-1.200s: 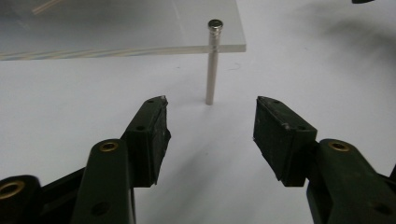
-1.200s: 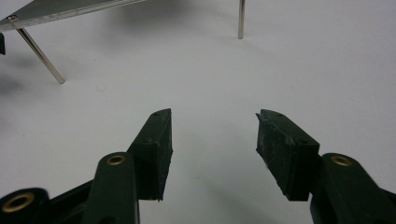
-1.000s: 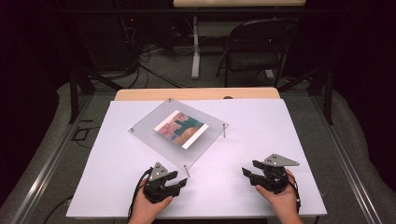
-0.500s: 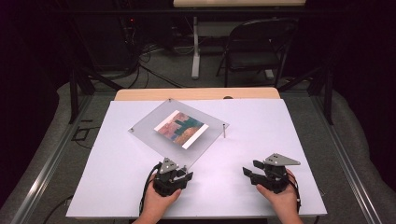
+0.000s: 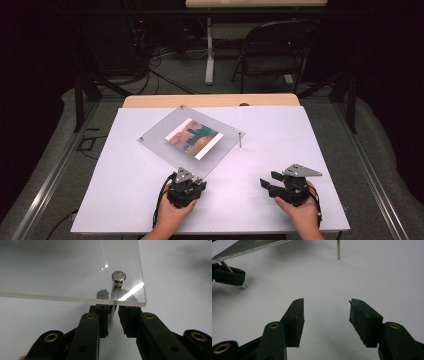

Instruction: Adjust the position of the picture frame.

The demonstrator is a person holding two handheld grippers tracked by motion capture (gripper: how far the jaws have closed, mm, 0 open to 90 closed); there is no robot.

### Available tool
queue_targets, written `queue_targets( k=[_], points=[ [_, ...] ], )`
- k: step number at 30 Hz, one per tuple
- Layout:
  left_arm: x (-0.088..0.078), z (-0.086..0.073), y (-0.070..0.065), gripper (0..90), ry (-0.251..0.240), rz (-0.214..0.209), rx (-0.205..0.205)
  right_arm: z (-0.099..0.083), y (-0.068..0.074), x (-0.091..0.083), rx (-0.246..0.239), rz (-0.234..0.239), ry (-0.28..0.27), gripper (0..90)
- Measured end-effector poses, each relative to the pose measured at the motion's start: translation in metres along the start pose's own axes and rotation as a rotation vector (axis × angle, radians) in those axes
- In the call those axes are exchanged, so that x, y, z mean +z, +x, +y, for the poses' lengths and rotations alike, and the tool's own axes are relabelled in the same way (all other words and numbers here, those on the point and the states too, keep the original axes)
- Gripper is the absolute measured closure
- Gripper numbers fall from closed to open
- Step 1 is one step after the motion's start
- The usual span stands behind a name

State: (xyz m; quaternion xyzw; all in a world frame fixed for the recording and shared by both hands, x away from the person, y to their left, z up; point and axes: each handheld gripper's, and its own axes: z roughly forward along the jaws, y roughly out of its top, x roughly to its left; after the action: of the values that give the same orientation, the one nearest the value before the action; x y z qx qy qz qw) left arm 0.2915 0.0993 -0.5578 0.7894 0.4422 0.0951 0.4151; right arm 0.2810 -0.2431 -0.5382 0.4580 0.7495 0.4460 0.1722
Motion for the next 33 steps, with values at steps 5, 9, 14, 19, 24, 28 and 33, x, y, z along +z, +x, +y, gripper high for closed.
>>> queue_targets(
  k=[5, 9, 14, 19, 24, 28, 33],
  points=[
    [0.000, 0.000, 0.002, 84.1, -0.001, -0.007, -0.003, 0.002, 0.000, -0.001, -0.018, -0.016, 0.003, 45.3],
    [0.000, 0.000, 0.002, 84.9, 0.003, -0.006, 0.009, 0.004, 0.001, 0.001, -0.050, -0.020, 0.007, 46.3],
    [-0.001, 0.000, 0.003, 85.1, 0.007, -0.010, 0.010, 0.007, 0.005, 0.003, -0.075, -0.004, 0.007, 46.4],
    [-0.003, 0.000, 0.004, 85.1, 0.008, -0.017, 0.011, 0.013, 0.007, 0.006, -0.100, -0.013, -0.002, 52.0],
    [-0.006, 0.000, 0.004, 85.2, 0.010, -0.017, 0.009, 0.021, 0.003, 0.010, -0.105, -0.007, -0.011, 58.7],
    [-0.009, -0.001, 0.006, 85.3, 0.010, -0.019, 0.005, 0.029, 0.001, 0.017, -0.126, 0.001, -0.005, 63.4],
    [-0.015, -0.003, 0.008, 85.3, 0.008, -0.013, -0.017, 0.040, 0.003, 0.031, -0.137, 0.013, -0.002, 66.1]
  ],
)
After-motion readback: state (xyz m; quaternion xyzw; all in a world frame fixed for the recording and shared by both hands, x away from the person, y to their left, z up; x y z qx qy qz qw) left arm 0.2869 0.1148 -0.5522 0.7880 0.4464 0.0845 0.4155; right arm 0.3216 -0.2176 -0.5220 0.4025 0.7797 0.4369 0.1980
